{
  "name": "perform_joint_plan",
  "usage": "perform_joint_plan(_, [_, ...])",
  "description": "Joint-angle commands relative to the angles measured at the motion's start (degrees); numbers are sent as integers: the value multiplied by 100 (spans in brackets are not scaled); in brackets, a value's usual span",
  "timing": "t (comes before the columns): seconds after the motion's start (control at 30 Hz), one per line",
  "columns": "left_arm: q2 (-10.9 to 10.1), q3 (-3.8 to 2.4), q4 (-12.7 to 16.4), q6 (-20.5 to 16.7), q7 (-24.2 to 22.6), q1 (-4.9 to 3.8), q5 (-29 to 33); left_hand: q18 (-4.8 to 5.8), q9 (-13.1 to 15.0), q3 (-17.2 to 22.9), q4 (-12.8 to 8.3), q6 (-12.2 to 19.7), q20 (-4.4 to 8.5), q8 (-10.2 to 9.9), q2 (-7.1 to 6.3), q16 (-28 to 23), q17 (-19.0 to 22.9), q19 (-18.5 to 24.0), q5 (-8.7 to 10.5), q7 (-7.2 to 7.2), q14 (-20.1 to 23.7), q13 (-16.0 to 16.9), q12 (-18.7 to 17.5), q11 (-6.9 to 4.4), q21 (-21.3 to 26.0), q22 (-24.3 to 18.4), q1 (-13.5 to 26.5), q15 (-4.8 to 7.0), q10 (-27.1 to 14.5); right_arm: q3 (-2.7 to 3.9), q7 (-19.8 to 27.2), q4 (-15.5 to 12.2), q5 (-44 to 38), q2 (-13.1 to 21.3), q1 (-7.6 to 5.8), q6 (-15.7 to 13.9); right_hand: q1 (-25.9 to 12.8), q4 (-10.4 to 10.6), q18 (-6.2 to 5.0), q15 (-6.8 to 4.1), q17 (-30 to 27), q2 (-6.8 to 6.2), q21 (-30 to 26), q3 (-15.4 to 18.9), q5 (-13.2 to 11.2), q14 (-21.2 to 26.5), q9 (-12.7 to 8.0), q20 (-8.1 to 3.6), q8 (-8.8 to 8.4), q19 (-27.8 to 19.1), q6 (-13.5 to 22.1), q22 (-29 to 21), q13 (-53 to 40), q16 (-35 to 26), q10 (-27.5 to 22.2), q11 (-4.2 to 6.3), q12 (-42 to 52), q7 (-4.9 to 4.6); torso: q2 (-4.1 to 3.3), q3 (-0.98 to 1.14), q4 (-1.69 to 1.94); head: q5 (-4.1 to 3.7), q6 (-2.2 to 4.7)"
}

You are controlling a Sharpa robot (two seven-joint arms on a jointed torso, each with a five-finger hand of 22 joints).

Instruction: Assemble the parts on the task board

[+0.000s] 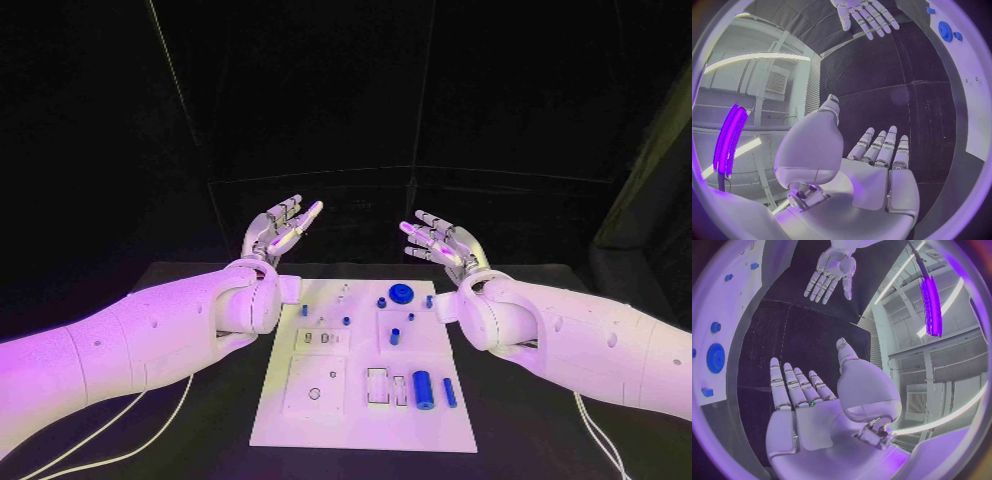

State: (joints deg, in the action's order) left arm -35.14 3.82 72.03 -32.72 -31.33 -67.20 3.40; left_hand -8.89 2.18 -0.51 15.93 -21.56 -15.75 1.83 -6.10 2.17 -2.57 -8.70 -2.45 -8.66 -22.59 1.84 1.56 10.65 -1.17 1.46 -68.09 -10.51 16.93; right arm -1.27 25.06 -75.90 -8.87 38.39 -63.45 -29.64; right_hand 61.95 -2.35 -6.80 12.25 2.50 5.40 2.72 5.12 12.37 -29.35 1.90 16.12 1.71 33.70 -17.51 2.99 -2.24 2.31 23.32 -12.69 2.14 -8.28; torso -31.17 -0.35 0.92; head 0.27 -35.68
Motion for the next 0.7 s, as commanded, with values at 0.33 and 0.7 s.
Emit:
perform_joint_plan(0.33, [-119,52,-87,879,-296,-54,172,28,110,124,11,-974,-119,209,206,477,-240,-814,-46,-657,-1735,144,267,304,-313,170,-477,-196,1378,-23,-282,604,-1824,-51,-137,732,1291,-660,-398,-479,141,71,579,-89,-134,-3255,280,-225,598,2217,-3392,174,-173,619,3459,322,689,-418,-99,1,-45,-34,-11])
perform_joint_plan(0.7, [-296,56,88,1049,-250,-52,-39,-174,273,-14,-449,-3170,88,715,505,1143,-452,-3800,-34,-450,-3627,301,947,-45,-1404,627,-714,244,4020,-21,-364,660,-2923,89,-267,587,1390,-977,-382,-715,118,196,709,-250,-77,-3929,189,-470,412,2891,-3989,127,-137,452,4159,496,474,-277,-272,37,-27,-65,21])
